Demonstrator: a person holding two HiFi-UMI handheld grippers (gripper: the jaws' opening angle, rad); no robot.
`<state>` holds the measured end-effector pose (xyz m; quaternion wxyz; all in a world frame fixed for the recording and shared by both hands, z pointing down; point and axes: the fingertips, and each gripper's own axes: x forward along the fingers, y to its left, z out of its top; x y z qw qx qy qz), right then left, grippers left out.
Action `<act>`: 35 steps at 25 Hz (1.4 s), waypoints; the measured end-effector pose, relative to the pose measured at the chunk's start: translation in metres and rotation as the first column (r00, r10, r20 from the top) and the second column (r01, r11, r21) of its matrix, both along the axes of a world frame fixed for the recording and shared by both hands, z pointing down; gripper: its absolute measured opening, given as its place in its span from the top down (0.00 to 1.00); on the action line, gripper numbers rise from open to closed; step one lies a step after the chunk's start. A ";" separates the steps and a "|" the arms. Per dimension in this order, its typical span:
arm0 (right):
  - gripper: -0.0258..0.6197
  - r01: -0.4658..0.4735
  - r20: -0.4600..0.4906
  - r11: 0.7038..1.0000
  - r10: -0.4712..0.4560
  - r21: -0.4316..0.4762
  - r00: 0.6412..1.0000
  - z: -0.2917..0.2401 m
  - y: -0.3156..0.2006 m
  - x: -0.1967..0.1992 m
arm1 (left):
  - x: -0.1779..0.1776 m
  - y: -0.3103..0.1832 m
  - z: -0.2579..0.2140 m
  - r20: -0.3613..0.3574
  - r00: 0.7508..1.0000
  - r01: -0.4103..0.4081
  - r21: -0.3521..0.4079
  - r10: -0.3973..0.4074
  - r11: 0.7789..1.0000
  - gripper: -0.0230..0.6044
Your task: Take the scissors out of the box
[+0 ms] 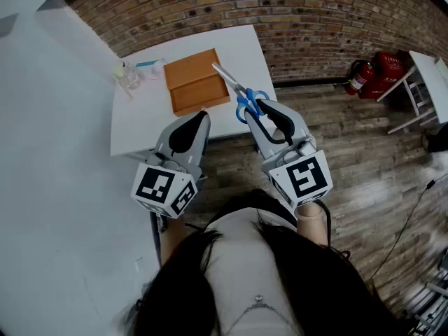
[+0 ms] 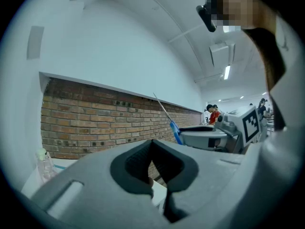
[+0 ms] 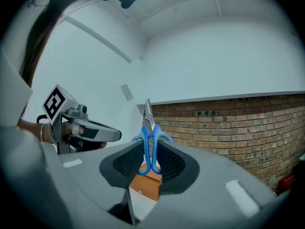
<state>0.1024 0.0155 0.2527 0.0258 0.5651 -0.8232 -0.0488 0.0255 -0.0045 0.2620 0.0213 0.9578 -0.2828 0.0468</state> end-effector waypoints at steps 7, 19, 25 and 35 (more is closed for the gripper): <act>0.81 -0.013 0.002 1.000 0.013 0.013 1.000 -0.006 0.005 -0.001 | 0.001 0.000 0.002 -0.013 1.000 -0.024 -0.017 0.024 1.000 0.96; 0.81 -0.029 -0.011 1.000 0.029 -0.009 1.000 -0.012 0.011 -0.006 | -0.005 0.005 0.000 -0.039 0.999 -0.023 -0.042 0.022 0.999 0.96; 0.81 -0.004 -0.023 1.000 0.004 0.006 1.000 -0.019 0.013 -0.010 | 0.000 0.008 -0.005 -0.047 0.998 -0.033 -0.025 0.032 0.999 0.96; 0.81 0.014 -0.034 1.000 -0.014 0.011 0.999 -0.024 0.017 -0.011 | 0.003 0.008 -0.013 -0.062 0.997 -0.036 -0.010 0.035 0.999 0.96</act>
